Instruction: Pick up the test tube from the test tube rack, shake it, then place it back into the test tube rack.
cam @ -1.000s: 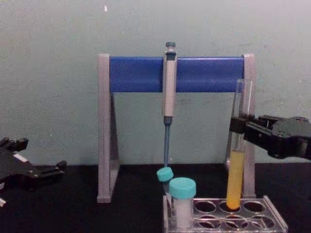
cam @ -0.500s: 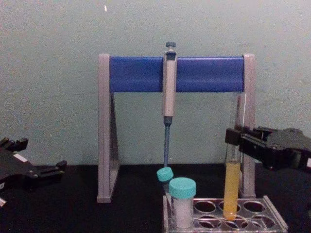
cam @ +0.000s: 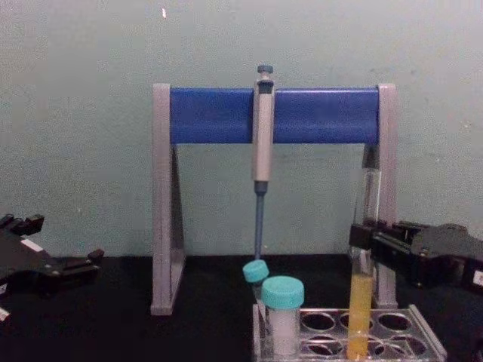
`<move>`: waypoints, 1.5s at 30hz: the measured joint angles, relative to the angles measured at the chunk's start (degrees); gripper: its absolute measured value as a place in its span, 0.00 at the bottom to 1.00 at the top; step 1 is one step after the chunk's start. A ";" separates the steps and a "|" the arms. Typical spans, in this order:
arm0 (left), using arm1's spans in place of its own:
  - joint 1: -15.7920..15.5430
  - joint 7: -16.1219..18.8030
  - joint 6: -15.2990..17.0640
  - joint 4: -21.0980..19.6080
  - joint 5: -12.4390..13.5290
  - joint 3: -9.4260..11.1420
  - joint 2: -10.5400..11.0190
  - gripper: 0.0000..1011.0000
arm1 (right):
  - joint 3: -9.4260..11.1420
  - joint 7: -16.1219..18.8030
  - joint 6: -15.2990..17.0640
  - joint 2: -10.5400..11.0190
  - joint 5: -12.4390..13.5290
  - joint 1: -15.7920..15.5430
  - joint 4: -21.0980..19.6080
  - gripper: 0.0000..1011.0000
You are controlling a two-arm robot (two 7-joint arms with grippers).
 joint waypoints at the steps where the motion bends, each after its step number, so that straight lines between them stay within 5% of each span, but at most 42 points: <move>1: 0.00 0.00 0.00 0.00 0.00 0.00 0.00 1.00 | -0.01 -0.01 -0.03 -0.03 -0.03 -0.01 0.08 0.23; 38: 0.00 0.00 0.00 0.00 0.00 0.00 0.00 1.00 | -0.30 -1.06 -0.35 -0.99 -2.61 0.00 2.29 0.23; 45: 0.00 0.00 0.00 0.00 0.00 0.00 0.00 1.00 | -0.30 -0.97 -0.32 -0.96 -2.56 0.00 2.27 0.42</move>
